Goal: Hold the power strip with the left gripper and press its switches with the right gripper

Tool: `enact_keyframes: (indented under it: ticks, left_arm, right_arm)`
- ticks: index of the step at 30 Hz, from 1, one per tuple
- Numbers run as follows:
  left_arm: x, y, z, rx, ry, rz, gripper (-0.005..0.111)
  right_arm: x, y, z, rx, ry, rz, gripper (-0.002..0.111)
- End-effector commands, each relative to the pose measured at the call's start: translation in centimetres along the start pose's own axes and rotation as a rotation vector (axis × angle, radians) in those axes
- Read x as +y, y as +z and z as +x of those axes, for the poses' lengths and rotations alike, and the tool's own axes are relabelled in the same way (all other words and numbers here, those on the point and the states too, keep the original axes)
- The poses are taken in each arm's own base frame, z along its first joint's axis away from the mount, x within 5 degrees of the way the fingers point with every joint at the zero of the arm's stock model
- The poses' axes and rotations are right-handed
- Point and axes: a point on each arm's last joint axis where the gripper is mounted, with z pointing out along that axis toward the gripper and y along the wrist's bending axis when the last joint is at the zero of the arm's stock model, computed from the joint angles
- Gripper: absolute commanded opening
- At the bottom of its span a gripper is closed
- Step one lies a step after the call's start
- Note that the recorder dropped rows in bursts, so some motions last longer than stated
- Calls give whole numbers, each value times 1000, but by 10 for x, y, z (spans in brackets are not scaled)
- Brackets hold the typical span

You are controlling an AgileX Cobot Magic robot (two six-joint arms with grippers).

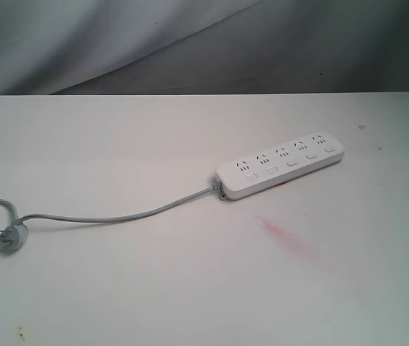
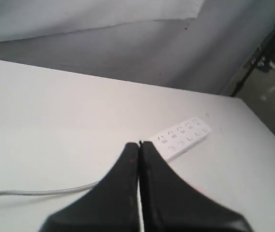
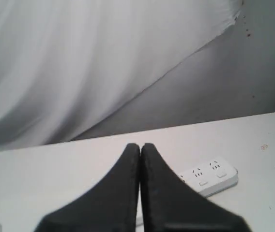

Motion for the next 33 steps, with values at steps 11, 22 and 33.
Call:
enact_keyframes:
  ticks: [11, 22, 33]
  left_arm:
    - [-5, 161, -40, 422, 265, 80, 0]
    - [-37, 315, 9, 612, 325, 187, 0]
    - [-50, 405, 54, 704, 301, 230, 0]
  right_arm:
    - [-17, 143, -11, 547, -168, 25, 0]
    - [-56, 272, 24, 774, -176, 76, 0]
    - [-90, 349, 75, 890, -172, 95, 0]
